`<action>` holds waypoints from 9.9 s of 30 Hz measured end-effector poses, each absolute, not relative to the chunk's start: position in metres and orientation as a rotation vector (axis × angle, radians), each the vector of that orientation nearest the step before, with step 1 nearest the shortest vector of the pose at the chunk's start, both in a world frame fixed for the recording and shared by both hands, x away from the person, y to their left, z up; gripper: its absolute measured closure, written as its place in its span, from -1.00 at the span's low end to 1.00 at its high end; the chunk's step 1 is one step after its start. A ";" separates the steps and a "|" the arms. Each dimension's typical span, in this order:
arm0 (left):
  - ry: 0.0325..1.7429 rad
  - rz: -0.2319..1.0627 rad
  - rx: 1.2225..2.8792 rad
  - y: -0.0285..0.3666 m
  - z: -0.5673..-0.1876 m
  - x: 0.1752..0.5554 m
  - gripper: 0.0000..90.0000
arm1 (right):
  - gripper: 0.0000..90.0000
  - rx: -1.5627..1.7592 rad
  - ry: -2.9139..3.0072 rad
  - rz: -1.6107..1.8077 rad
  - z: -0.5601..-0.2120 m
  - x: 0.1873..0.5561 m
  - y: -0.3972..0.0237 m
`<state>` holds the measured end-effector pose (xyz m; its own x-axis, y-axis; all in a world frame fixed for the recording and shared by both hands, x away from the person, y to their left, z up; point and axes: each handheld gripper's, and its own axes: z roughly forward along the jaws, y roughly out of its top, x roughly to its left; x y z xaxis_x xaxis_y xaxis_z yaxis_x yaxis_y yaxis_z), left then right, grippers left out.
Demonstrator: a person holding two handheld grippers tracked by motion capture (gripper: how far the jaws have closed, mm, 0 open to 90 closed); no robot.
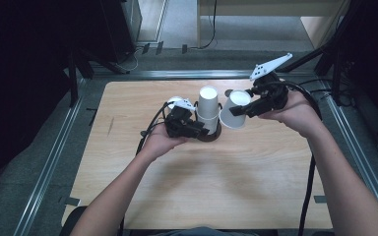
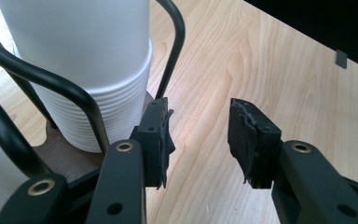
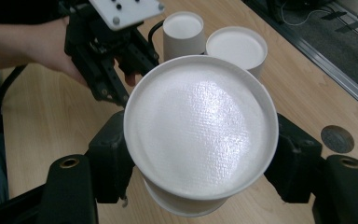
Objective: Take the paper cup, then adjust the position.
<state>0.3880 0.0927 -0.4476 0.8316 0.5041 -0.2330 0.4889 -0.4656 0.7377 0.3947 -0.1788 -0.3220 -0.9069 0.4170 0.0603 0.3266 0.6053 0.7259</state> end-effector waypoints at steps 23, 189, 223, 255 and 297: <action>0.621 0.014 2.164 0.111 -0.456 0.359 0.04 | -0.27 0.547 2.775 1.250 -0.391 0.363 -0.175; 0.334 -0.061 2.293 0.100 -0.485 0.342 -0.72 | -0.26 0.422 2.846 1.470 -0.450 0.346 -0.130; 0.383 -0.081 2.328 0.130 -0.457 0.348 -0.46 | -0.50 0.408 2.854 1.415 -0.451 0.343 -0.135; 0.256 -0.140 2.561 0.097 -0.479 0.351 -0.47 | -0.48 0.351 2.895 1.310 -0.462 0.343 -0.120; 0.338 -0.132 2.184 0.113 -0.470 0.342 -0.72 | -0.29 0.326 2.841 1.487 -0.449 0.344 -0.135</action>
<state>0.3418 0.1128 -0.4701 0.9571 0.1932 -0.2161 0.2885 -0.5623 0.7750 0.3437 -0.1349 -0.4485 -0.9763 0.1401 0.1651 0.2155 0.5548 0.8036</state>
